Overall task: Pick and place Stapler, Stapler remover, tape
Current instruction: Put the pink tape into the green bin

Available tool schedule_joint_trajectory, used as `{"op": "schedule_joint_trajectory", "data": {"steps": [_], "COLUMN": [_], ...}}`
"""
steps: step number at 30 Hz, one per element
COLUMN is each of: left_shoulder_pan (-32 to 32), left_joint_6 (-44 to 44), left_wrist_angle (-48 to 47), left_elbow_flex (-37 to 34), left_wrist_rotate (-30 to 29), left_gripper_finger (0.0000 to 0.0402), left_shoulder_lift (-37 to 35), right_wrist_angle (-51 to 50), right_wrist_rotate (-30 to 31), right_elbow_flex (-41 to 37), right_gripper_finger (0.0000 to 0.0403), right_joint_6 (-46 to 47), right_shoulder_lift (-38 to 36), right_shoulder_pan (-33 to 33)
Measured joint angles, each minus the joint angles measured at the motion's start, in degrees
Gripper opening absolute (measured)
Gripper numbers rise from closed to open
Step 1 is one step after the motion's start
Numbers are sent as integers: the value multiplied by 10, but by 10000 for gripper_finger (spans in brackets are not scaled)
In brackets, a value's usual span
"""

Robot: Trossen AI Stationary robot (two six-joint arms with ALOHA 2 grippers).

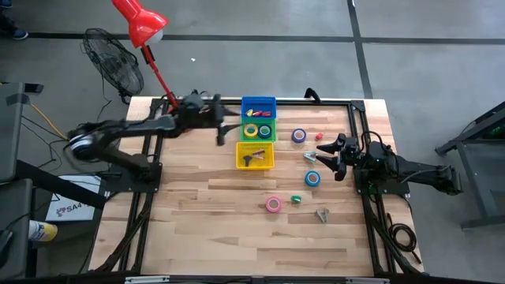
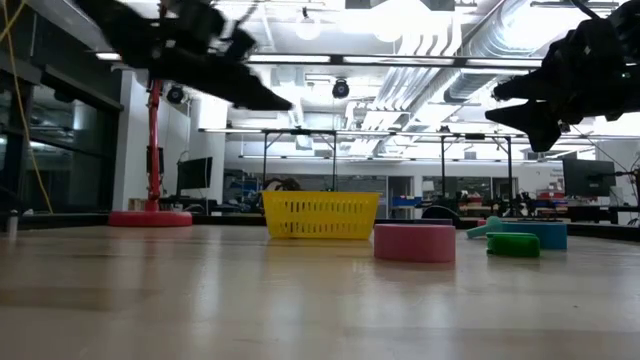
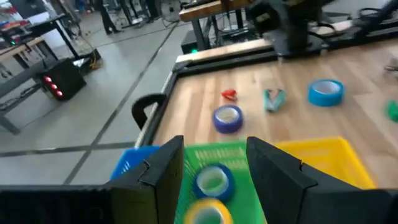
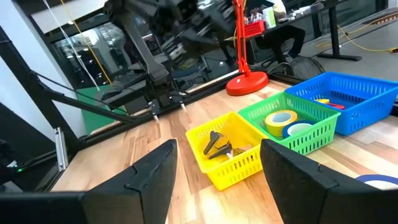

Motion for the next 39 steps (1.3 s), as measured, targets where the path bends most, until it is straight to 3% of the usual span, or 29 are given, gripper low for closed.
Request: {"op": "schedule_joint_trajectory", "data": {"steps": [9, 16, 21, 27, 39], "left_shoulder_pan": [18, 11, 11, 10, 10], "left_joint_6": [-10, -76, -136, -143, -189], "left_wrist_angle": [-76, -54, 1, 40, 78], "left_elbow_flex": [-153, -230, -297, -337, -385], "left_wrist_rotate": [-33, -94, -120, -115, -50], "left_gripper_finger": [172, 172, 172, 172, 172], "left_shoulder_lift": [-267, -382, -423, -440, -480], "right_wrist_angle": [1, 0, 0, 1, 1], "right_wrist_rotate": [0, 0, 0, 0, 0], "right_elbow_flex": [0, 0, 0, 0, 0], "right_gripper_finger": [222, 222, 222, 222, 222], "right_joint_6": [0, 0, 0, 0, 0], "right_shoulder_lift": [0, 0, 0, 0, 0], "right_shoulder_pan": [0, 0, 0, 0, 0]}}
